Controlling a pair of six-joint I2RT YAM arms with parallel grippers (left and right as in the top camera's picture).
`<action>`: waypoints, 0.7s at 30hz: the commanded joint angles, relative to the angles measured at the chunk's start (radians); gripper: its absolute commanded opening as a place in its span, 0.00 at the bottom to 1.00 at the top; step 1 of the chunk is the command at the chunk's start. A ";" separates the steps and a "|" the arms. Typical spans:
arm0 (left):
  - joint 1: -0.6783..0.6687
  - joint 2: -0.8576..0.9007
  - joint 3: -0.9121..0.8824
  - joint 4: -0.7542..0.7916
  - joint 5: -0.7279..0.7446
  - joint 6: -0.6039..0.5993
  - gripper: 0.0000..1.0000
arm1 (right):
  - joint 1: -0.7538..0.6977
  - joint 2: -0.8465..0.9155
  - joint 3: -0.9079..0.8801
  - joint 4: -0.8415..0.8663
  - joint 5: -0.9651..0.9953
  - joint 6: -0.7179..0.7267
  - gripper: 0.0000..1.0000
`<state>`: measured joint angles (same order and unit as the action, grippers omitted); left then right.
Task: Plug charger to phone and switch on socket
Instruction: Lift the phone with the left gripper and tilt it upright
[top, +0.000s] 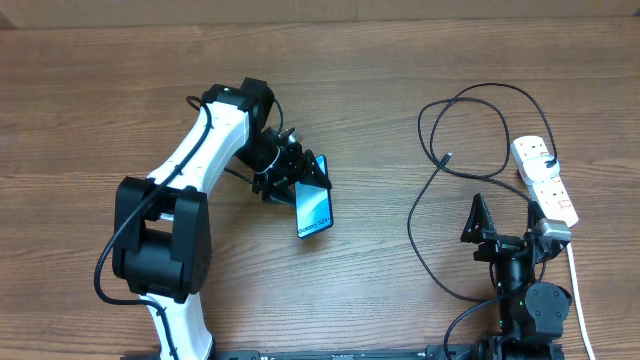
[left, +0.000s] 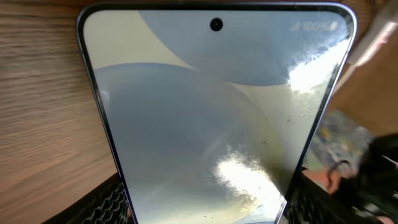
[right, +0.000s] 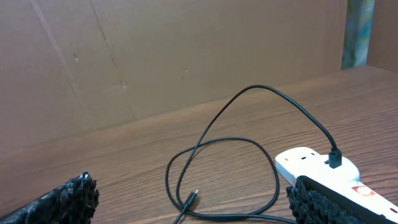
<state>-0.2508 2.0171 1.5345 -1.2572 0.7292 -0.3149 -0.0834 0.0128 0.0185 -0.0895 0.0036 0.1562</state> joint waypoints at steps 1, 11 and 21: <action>0.023 0.004 0.033 -0.003 0.168 -0.007 0.60 | 0.006 -0.010 -0.011 0.005 -0.005 -0.005 1.00; 0.078 0.004 0.033 0.000 0.353 -0.007 0.61 | 0.006 -0.010 -0.011 0.005 -0.005 -0.005 1.00; 0.108 0.004 0.033 0.001 0.373 -0.007 0.60 | 0.006 -0.010 -0.011 0.005 -0.005 -0.005 1.00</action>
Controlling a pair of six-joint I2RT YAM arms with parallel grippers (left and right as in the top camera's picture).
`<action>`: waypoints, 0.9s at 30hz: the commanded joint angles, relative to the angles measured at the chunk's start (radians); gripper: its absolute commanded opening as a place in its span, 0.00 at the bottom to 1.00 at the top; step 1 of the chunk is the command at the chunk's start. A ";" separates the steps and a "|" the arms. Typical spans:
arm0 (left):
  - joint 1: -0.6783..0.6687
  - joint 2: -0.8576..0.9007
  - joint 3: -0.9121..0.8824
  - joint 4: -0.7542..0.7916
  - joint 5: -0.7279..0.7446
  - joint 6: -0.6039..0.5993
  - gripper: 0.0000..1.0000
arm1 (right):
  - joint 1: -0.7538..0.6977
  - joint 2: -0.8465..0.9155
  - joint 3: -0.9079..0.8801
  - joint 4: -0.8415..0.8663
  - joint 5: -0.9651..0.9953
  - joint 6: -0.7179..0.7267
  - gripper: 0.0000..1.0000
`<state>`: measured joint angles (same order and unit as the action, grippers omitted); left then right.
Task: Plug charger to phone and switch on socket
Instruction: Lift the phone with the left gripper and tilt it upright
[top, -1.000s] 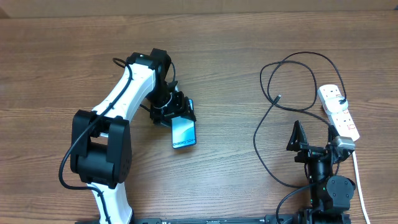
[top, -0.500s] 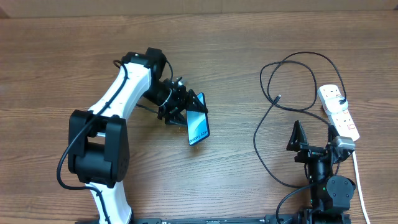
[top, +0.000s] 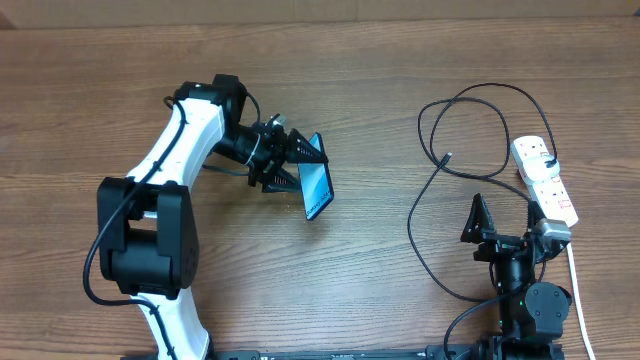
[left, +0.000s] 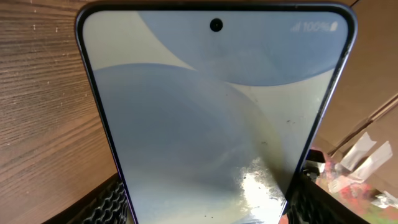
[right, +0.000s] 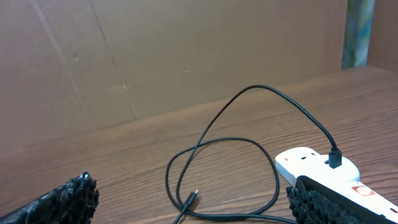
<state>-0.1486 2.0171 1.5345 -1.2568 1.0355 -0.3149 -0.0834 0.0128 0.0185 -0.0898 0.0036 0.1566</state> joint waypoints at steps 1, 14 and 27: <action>0.005 0.004 0.033 0.000 0.066 -0.007 0.60 | 0.006 -0.010 -0.011 0.006 -0.005 -0.005 1.00; 0.005 0.004 0.033 0.000 0.066 -0.007 0.59 | 0.006 -0.010 -0.011 0.006 -0.005 -0.005 1.00; 0.005 0.004 0.033 0.016 -0.024 -0.007 0.57 | 0.006 -0.010 -0.011 0.006 -0.005 -0.005 1.00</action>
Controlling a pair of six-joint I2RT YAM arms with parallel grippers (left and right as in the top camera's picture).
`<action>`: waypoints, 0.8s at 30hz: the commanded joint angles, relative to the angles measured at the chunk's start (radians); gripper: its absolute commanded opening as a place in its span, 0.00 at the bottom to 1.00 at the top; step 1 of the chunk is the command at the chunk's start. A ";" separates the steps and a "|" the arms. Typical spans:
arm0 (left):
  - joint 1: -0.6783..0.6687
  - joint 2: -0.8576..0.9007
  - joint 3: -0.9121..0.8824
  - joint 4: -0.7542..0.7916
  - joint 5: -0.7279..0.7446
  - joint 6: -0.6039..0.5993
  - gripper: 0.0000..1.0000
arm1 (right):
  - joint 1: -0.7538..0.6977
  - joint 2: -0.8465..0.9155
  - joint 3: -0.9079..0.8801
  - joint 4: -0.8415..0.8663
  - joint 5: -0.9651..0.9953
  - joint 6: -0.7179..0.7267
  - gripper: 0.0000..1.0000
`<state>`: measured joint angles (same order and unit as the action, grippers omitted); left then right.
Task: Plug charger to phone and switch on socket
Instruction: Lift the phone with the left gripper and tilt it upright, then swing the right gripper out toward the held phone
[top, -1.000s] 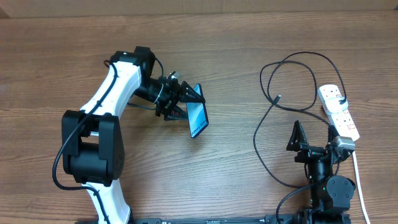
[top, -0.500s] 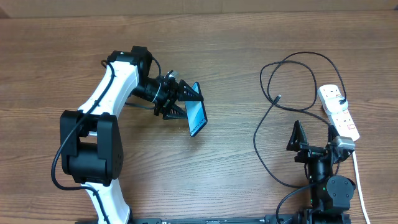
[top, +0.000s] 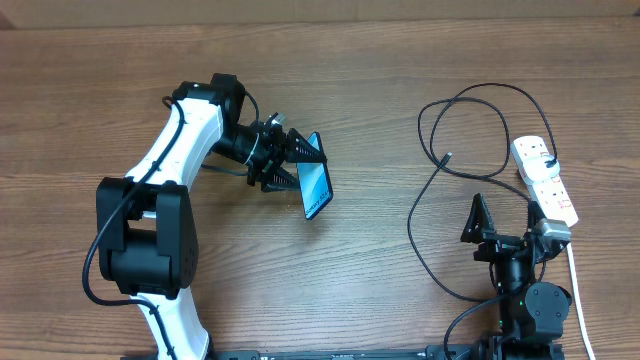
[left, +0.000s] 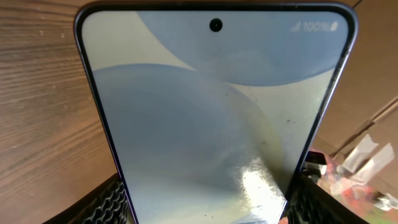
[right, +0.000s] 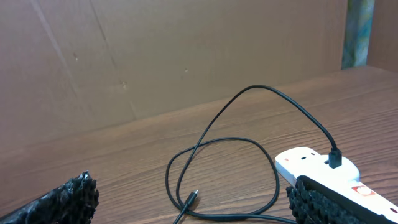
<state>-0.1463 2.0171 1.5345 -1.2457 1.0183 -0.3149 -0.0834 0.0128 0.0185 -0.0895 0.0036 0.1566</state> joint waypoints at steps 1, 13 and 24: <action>0.002 0.004 0.033 0.011 -0.017 -0.006 0.58 | 0.006 -0.010 -0.011 0.005 -0.005 -0.005 1.00; 0.002 0.004 0.033 0.097 -0.097 -0.007 0.57 | 0.006 -0.010 -0.011 0.005 -0.005 -0.005 1.00; 0.002 0.004 0.033 0.106 -0.113 -0.006 0.57 | 0.006 -0.010 -0.011 0.026 -0.238 0.422 1.00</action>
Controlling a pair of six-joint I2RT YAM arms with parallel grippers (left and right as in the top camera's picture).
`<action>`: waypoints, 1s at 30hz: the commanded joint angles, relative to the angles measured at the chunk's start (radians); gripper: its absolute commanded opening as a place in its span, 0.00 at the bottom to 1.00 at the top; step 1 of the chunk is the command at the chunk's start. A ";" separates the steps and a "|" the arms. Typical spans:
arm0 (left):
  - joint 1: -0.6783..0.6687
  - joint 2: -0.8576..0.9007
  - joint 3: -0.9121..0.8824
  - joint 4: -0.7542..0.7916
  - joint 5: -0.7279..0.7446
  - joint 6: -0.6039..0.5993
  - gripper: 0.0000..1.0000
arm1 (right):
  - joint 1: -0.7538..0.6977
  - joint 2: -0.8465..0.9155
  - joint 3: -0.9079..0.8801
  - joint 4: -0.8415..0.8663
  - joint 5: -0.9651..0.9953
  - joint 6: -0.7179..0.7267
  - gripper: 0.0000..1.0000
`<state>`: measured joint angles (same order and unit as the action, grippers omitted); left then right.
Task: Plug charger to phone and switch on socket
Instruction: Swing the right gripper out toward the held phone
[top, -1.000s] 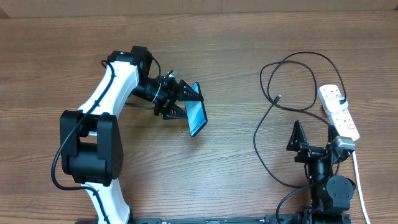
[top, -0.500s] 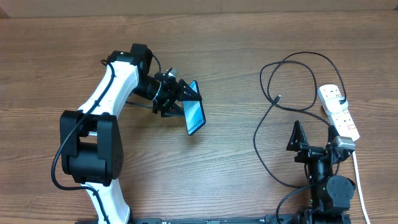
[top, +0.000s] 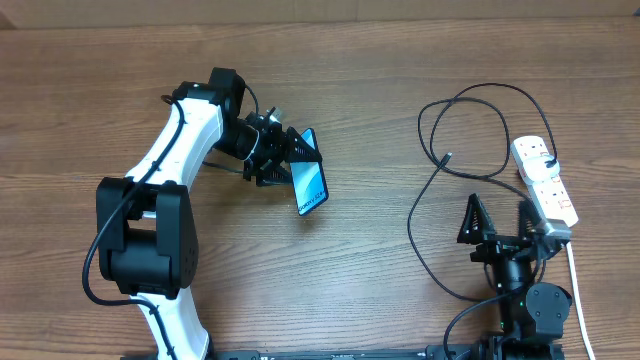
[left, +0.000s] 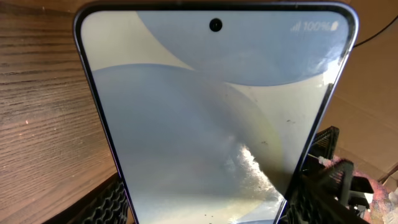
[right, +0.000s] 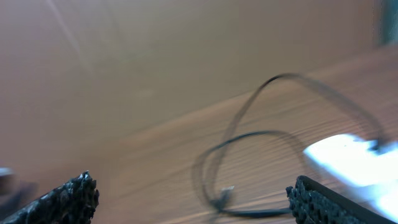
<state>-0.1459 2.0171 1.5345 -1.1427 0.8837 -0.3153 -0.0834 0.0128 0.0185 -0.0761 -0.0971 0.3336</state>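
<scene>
My left gripper (top: 296, 163) is shut on the phone (top: 311, 188) and holds it above the table left of centre, lit blue screen showing. In the left wrist view the phone (left: 214, 112) fills the frame between my two fingers (left: 111, 204). The black charger cable (top: 425, 215) loops on the right, its free plug tip (top: 447, 157) lying on the wood. Its other end is plugged into the white power strip (top: 545, 178). My right gripper (top: 497, 226) stands open near the front edge, nothing between its fingers. The right wrist view is blurred but shows the plug tip (right: 225, 193) and the strip (right: 348, 155).
The wooden table (top: 360, 290) carries only the cable and power strip. A brown cardboard wall (right: 155, 56) stands behind the far edge. The strip's white lead (top: 575, 285) runs off the front right edge, beside the right arm.
My left gripper with the phone has shifted slightly up and to the left. The right wrist view has gone blurred and shifted, and the right gripper sits a little further left.
First my left gripper held the phone low near the table's middle. By 1.7 s ago the arm had drawn back and the phone was higher and farther from the front. It stayed there, and now sits slightly left. The right gripper stayed open and still until now.
</scene>
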 joint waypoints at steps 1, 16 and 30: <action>0.002 0.004 0.033 0.004 0.021 -0.006 0.58 | 0.006 -0.010 -0.011 0.017 -0.201 0.326 1.00; 0.002 0.004 0.033 -0.005 0.024 -0.007 0.58 | 0.006 -0.010 -0.011 0.014 -0.712 0.506 1.00; 0.002 0.004 0.033 -0.058 0.060 -0.006 0.58 | 0.006 0.076 0.064 -0.180 -0.636 0.388 0.99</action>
<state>-0.1463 2.0171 1.5345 -1.1908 0.8860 -0.3153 -0.0834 0.0559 0.0265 -0.1608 -0.8024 0.7986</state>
